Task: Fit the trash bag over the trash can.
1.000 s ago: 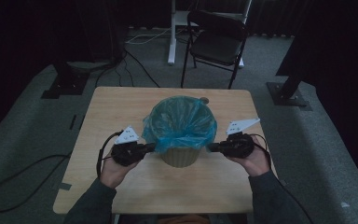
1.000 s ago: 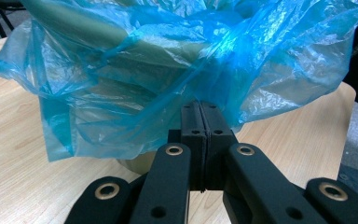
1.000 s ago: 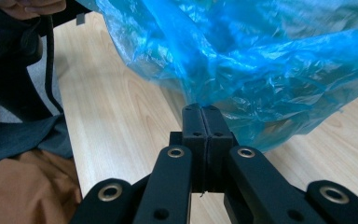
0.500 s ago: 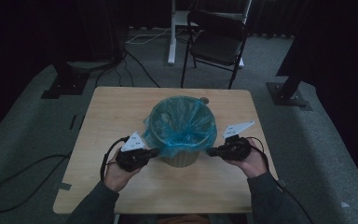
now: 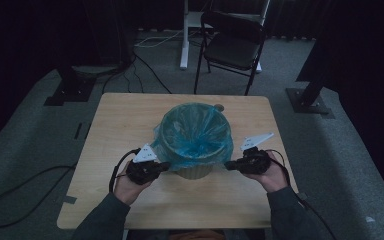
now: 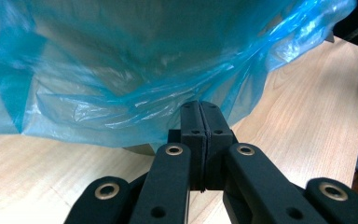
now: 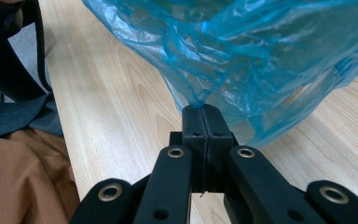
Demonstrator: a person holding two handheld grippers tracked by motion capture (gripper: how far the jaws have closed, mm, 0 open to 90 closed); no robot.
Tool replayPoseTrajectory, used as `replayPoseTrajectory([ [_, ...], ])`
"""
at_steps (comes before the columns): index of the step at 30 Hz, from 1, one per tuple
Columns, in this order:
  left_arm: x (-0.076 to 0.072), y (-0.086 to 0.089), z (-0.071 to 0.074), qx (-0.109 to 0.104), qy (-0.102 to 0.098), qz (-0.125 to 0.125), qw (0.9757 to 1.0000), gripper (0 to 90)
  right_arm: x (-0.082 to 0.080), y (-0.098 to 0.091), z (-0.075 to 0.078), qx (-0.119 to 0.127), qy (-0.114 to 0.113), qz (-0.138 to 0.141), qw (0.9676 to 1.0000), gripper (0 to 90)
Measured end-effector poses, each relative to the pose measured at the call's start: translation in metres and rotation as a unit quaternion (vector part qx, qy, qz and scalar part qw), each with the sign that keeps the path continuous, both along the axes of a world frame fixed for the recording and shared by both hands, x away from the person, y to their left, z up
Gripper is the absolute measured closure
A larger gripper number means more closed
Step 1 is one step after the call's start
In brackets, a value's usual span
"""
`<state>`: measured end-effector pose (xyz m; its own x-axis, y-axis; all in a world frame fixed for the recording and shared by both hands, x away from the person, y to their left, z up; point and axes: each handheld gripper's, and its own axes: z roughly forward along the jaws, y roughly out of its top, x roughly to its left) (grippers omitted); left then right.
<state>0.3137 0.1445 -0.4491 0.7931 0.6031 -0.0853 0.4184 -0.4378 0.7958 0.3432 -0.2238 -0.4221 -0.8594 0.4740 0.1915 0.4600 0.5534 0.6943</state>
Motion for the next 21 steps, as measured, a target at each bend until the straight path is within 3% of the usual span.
replayPoseTrajectory([
  [14,0.004,0.003,-0.012,0.004,0.014,0.007,0.9999,89.0,0.004,-0.005,-0.012,-0.005,0.017,-0.009,0.9998,90.0],
  [17,0.008,0.006,-0.016,-0.011,0.031,0.01,0.9994,88.9,0.007,-0.007,-0.017,-0.006,0.024,-0.013,0.9996,90.0],
  [21,0.013,0.009,-0.023,-0.013,0.05,0.017,0.9985,88.6,0.01,-0.011,-0.024,-0.008,0.034,-0.018,0.9992,90.0],
])
